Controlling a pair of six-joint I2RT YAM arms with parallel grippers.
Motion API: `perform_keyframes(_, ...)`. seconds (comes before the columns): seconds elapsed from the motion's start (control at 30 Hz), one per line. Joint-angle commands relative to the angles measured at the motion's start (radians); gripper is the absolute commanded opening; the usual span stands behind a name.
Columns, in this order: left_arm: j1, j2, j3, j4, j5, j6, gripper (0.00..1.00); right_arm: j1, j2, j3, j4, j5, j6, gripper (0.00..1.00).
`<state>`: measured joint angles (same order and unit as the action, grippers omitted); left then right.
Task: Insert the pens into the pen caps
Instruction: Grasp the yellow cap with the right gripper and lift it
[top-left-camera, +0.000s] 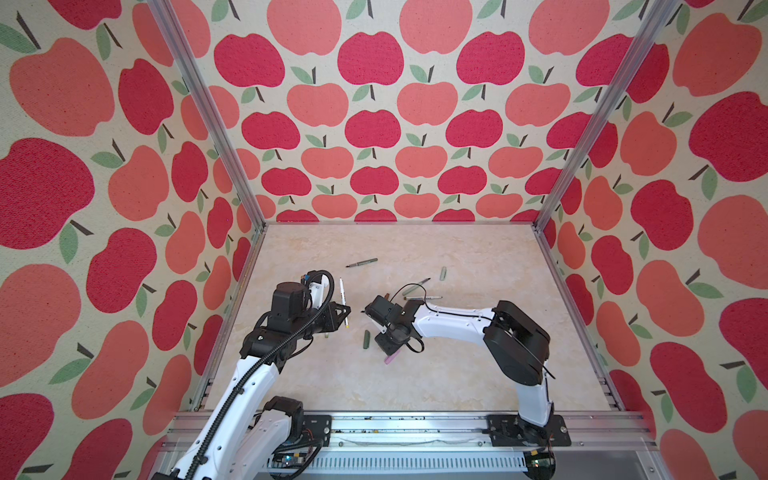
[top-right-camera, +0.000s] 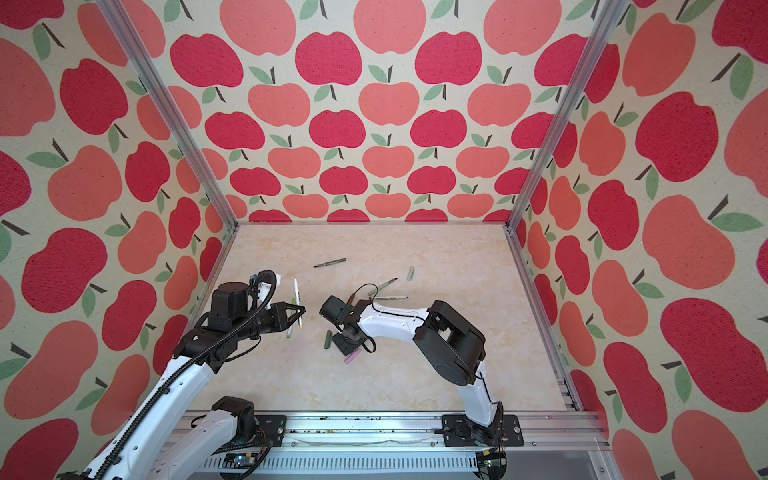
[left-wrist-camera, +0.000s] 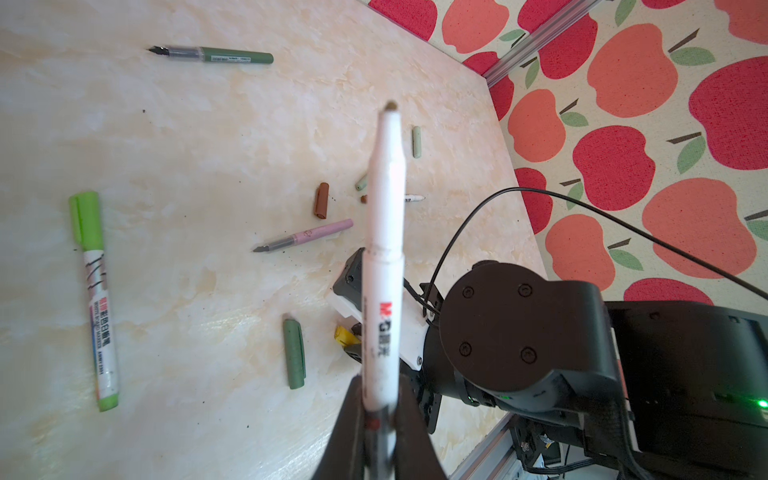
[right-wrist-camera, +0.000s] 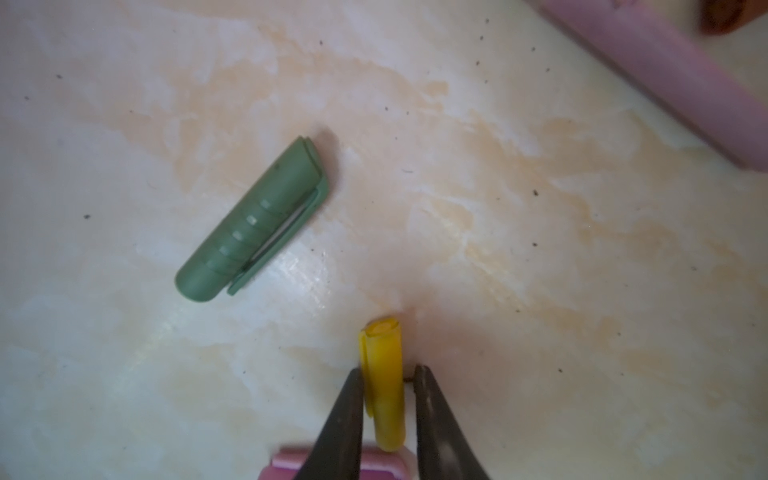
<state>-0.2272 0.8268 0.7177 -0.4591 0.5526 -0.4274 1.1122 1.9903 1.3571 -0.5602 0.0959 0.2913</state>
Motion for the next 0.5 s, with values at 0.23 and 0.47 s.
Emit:
perform_keyframes(0.23,-0.010,0.019,0.042,0.041,-0.014,0.012,0.06,-0.008,0.017,0.019,-0.035,-0.007,-0.014,0.10)
perform_keyframes(0.47,-0.021,0.050,0.045,0.062,-0.007,0.008,0.06,-0.026,-0.024,0.014,-0.018,-0.016,0.008,0.08)
